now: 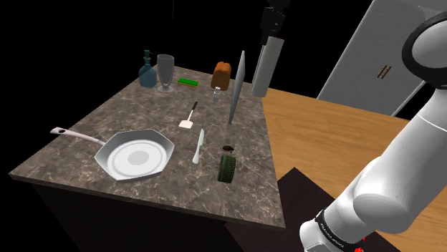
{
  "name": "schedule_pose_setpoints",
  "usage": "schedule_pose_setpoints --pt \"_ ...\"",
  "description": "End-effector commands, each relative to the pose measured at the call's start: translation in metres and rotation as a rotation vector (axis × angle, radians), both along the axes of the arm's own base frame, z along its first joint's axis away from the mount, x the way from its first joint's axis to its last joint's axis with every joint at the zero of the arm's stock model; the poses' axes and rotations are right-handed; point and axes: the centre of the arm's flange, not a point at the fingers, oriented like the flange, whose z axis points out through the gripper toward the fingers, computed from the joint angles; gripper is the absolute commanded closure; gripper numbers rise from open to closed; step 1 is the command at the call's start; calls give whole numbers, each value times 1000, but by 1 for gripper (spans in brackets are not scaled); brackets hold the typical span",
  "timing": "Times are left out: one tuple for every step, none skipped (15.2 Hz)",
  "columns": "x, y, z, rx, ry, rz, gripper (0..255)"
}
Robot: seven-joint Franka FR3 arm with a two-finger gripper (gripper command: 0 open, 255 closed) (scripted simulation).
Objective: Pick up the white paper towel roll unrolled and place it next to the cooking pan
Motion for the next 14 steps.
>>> schedule_pose_setpoints --pt "-6 24 2 0 0 -2 255" --pt "-9 37 2 -1 0 -2 255" --pt "-12 50 2 -1 0 -2 255" --pt "-14 63 2 -1 0 -2 255" --pt "-17 76 2 0 0 -2 255" --pt "-20 89 3 0 0 -2 255" --pt "-23 102 3 0 0 -2 255" --pt "-25 115 3 0 0 -2 255" --pt "-28 128 3 0 0 -2 255" --pt "-31 141 3 0 0 -2 255" --pt "-34 153 3 0 0 -2 255" --pt "-37 166 3 0 0 -2 255" --pt "-39 179 3 0 0 -2 255" --pt "-42 192 3 0 0 -2 255"
